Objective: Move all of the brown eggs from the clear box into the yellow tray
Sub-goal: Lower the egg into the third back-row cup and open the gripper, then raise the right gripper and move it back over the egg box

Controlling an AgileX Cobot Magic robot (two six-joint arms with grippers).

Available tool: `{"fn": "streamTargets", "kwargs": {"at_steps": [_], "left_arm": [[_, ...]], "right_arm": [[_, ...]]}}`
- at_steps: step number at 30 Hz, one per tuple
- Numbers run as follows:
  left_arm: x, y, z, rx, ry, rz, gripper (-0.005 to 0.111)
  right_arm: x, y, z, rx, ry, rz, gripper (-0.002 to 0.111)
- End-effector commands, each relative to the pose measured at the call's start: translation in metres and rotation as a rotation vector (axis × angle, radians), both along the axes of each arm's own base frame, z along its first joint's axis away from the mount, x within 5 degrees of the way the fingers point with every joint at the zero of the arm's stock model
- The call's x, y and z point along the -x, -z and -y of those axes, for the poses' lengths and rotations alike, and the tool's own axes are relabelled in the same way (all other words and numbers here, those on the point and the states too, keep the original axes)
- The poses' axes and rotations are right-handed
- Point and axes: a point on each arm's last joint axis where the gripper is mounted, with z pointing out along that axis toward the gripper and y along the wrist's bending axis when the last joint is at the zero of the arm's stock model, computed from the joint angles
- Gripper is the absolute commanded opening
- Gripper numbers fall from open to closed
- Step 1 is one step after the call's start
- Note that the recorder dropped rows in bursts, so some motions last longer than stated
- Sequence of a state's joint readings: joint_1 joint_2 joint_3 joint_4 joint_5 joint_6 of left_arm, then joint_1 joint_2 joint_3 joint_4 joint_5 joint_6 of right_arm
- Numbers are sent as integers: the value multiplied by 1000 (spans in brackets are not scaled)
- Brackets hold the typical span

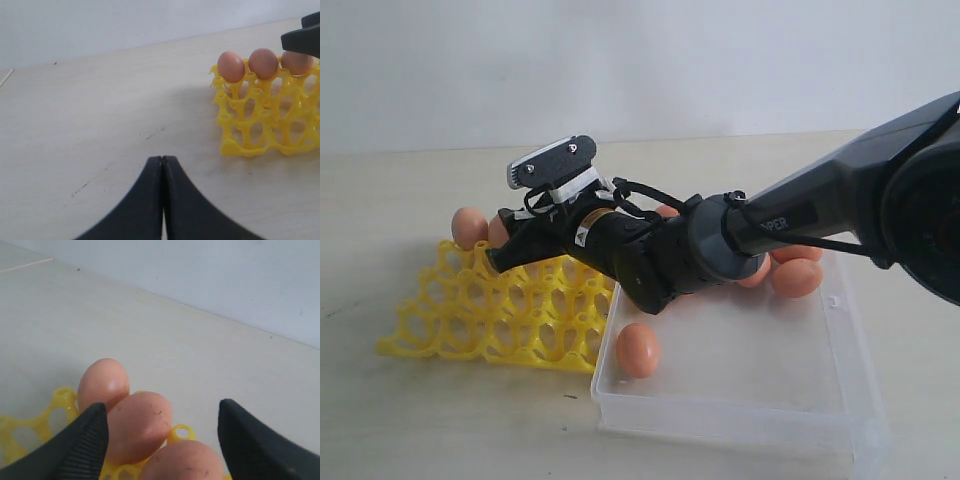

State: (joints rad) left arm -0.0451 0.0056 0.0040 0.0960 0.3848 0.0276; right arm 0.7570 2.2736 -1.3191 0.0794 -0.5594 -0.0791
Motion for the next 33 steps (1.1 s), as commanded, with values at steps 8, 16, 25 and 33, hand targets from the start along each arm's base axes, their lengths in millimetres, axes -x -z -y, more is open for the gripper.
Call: {"fn": "streamTargets", "kwargs": {"at_steps": [8,16,25,33], "left_arm": [[0,-2,0,6,4,16,0],[0,-2,0,6,4,16,0],[0,-2,0,6,4,16,0],[0,-2,0,6,4,16,0]], "right_arm": [[-2,-27,1,-20,0,23,62],[15,-99,17,37,9,-137,59],[41,-106,70,416,-36,-467,5],[44,-117,122,431,59,-553,0]]}}
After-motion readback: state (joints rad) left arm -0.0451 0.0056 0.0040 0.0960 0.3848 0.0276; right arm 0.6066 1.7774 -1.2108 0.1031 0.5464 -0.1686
